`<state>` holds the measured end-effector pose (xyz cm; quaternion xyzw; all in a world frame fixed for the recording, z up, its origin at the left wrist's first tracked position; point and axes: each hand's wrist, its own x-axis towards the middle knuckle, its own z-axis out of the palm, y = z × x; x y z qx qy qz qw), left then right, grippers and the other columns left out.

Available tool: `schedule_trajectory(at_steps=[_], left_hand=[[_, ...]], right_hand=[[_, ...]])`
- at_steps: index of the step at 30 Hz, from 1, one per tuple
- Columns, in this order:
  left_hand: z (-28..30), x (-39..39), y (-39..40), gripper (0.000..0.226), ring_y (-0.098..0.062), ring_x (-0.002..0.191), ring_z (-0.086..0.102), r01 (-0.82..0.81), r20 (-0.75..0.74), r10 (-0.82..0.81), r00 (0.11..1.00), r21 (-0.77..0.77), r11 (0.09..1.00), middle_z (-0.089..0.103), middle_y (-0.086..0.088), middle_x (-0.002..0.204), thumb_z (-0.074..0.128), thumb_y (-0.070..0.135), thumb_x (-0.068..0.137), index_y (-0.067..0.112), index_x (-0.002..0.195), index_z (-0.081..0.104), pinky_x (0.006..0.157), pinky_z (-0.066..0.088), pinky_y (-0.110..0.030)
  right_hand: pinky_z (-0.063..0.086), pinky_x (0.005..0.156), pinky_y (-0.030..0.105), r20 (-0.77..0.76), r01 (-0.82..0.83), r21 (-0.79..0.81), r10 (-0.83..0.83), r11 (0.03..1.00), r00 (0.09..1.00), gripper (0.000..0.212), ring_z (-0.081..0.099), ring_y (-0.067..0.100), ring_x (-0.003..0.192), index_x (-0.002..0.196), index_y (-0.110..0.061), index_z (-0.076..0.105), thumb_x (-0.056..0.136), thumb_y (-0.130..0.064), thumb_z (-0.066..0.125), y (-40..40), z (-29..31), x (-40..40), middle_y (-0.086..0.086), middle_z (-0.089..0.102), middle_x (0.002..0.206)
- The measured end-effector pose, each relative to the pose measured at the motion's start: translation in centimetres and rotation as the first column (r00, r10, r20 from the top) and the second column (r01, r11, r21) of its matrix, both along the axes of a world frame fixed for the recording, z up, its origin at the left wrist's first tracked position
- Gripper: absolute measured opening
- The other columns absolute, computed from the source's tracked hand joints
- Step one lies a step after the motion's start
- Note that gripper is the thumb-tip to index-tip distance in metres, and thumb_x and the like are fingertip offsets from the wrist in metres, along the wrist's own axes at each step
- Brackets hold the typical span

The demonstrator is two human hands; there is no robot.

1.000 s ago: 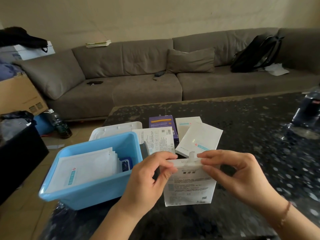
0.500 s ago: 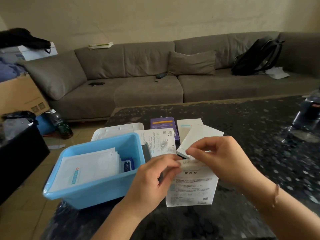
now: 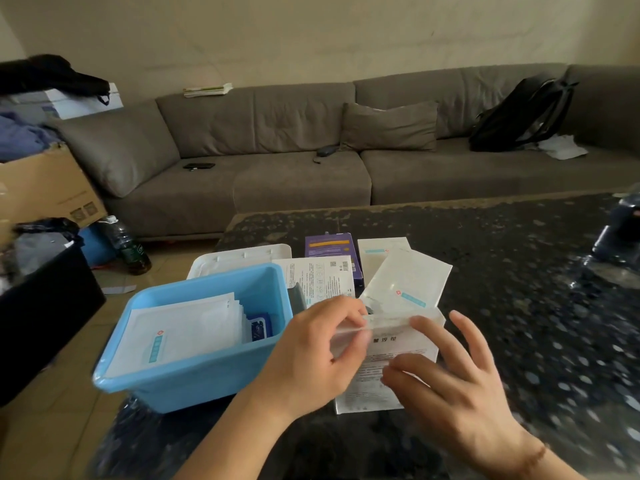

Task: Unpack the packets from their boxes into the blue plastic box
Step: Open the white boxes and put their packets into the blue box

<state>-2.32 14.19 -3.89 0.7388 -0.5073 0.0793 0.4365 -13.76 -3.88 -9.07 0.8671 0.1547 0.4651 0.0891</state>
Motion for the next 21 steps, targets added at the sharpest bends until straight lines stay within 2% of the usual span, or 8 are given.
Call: schedule_trajectory(at_steps=[5, 7, 10, 11, 13, 16, 18, 21], left_hand=[[2.5, 0.1, -1.6, 0.024, -0.001, 0.099, 0.058, 0.0, -0.049, 0.01, 0.999, 0.209, 0.978, 0.062, 0.02, 0.094, 0.049, 0.051, 0.096, 0.028, 0.097, 0.057, 0.072, 0.053, -0.02], [2.9, 0.3, -1.7, 0.017, 0.001, 0.101, 0.058, 0.03, -0.067, -0.013, 0.998, 0.259, 0.965, 0.062, 0.021, 0.099, 0.056, 0.045, 0.095, 0.029, 0.102, 0.057, 0.073, 0.055, -0.021], [3.0, 0.4, -1.3, 0.019, 0.003, 0.101, 0.06, 0.104, -0.147, -0.062, 0.987, 0.296, 0.949, 0.064, 0.022, 0.108, 0.065, 0.037, 0.092, 0.033, 0.109, 0.058, 0.081, 0.053, -0.018], [2.8, 0.4, -1.1, 0.02, 0.003, 0.101, 0.061, 0.094, -0.148, -0.052, 0.988, 0.296, 0.95, 0.065, 0.022, 0.11, 0.066, 0.035, 0.092, 0.035, 0.11, 0.058, 0.082, 0.054, -0.019], [2.5, 0.4, -0.9, 0.019, 0.002, 0.101, 0.062, 0.042, -0.1, -0.013, 0.995, 0.293, 0.955, 0.066, 0.02, 0.112, 0.065, 0.035, 0.092, 0.034, 0.11, 0.059, 0.083, 0.055, -0.021], [2.2, 0.2, -0.7, 0.019, -0.001, 0.096, 0.064, 0.018, -0.068, 0.0, 0.998, 0.265, 0.964, 0.067, 0.018, 0.109, 0.065, 0.037, 0.092, 0.033, 0.11, 0.06, 0.079, 0.055, -0.023], [2.0, 0.1, -0.6, 0.017, -0.002, 0.092, 0.064, 0.019, -0.056, -0.006, 0.998, 0.236, 0.972, 0.068, 0.018, 0.105, 0.066, 0.037, 0.091, 0.034, 0.108, 0.06, 0.076, 0.055, -0.025], [1.5, 0.0, -0.5, 0.015, -0.003, 0.09, 0.065, 0.04, -0.07, -0.026, 0.997, 0.205, 0.978, 0.067, 0.02, 0.101, 0.066, 0.034, 0.092, 0.034, 0.105, 0.061, 0.073, 0.054, -0.022]], right_hand=[[0.033, 0.106, 0.059, -0.033, 0.008, 0.021, -0.007, 1.0, 0.999, 0.003, 0.055, 0.036, 0.117, 0.075, -0.02, 0.074, 0.077, -0.02, 0.075, 0.2, 0.2, -0.4, -0.003, 0.072, 0.088], [0.04, 0.101, 0.055, -0.035, -0.059, 0.235, 0.069, 0.97, 0.997, 0.011, 0.059, 0.032, 0.111, 0.073, -0.017, 0.074, 0.082, -0.023, 0.071, 0.3, 1.2, -0.4, -0.003, 0.071, 0.088], [0.046, 0.088, 0.038, 0.044, -0.142, 0.628, 0.147, 0.766, 0.988, 0.021, 0.061, 0.023, 0.099, 0.081, -0.008, 0.072, 0.088, -0.025, 0.061, 0.4, 3.8, 0.0, -0.001, 0.067, 0.092], [0.046, 0.087, 0.034, 0.006, -0.071, 0.719, 0.096, 0.692, 0.995, 0.026, 0.06, 0.019, 0.099, 0.087, -0.011, 0.071, 0.091, -0.031, 0.056, 0.5, 4.9, 0.3, -0.004, 0.066, 0.095], [0.048, 0.082, 0.032, -0.239, 0.182, 0.793, 0.021, 0.582, 0.971, 0.047, 0.06, 0.013, 0.097, 0.088, -0.019, 0.072, 0.097, -0.051, 0.039, 0.4, 6.4, 1.2, -0.012, 0.067, 0.096], [0.047, 0.059, 0.033, -0.513, 0.369, 0.753, 0.137, 0.544, 0.847, 0.075, 0.062, 0.01, 0.07, 0.077, -0.015, 0.073, 0.086, -0.077, 0.031, 0.0, 7.4, 2.3, -0.004, 0.07, 0.075], [0.047, 0.059, 0.024, -0.462, 0.294, 0.826, 0.28, 0.481, 0.841, 0.051, 0.065, 0.002, 0.07, 0.073, -0.026, 0.076, 0.081, -0.071, 0.052, 0.1, 7.8, 2.4, -0.014, 0.072, 0.075], [0.054, 0.078, 0.023, -0.278, 0.165, 0.942, 0.404, 0.292, 0.871, 0.011, 0.069, -0.001, 0.087, 0.075, -0.036, 0.077, 0.071, -0.044, 0.072, 0.4, 7.7, 2.3, -0.019, 0.074, 0.085]])
